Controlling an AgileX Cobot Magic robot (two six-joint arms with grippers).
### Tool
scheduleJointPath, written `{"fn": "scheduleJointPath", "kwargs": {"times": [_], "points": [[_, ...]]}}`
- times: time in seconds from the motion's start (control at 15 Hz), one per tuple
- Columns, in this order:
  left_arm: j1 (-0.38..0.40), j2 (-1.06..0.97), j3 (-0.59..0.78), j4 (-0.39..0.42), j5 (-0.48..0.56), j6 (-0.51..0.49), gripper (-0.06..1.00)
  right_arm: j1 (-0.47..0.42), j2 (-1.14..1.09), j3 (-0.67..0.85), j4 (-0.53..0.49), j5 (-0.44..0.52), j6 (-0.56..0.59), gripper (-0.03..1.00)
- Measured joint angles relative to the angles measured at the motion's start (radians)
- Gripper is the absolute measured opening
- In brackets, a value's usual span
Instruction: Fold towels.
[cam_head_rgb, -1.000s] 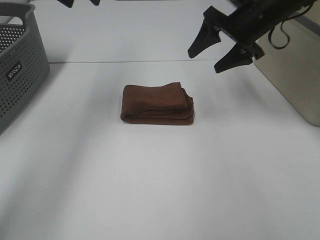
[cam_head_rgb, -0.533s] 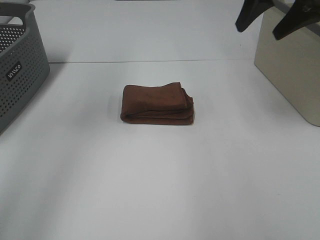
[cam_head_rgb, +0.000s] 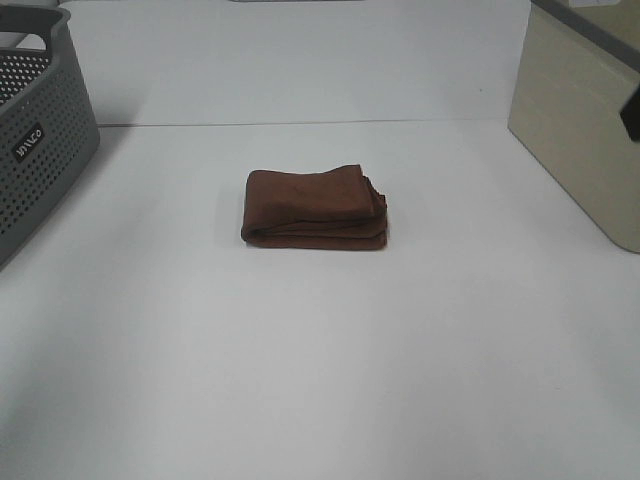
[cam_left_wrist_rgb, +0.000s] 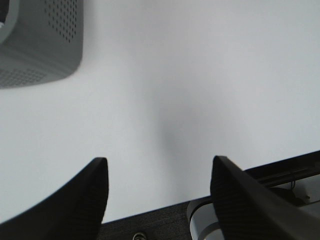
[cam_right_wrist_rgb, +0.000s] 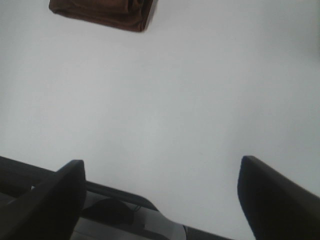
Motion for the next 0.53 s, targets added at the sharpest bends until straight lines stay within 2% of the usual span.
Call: {"fn": "scheduleJointPath", "kwargs": {"times": [0.2, 0.53], "points": [[0.0, -0.301, 0.191, -0.002, 0.002, -0.012, 0.58, 0.0, -0.225, 0.207, -0.001, -0.023, 0.006, 0.78], [0.0, -0.753, 0.357, -0.004, 0.003, 0.016, 0.58, 0.0, -0.631, 0.448, -0.02, -0.019, 0.007, 0.78]]}}
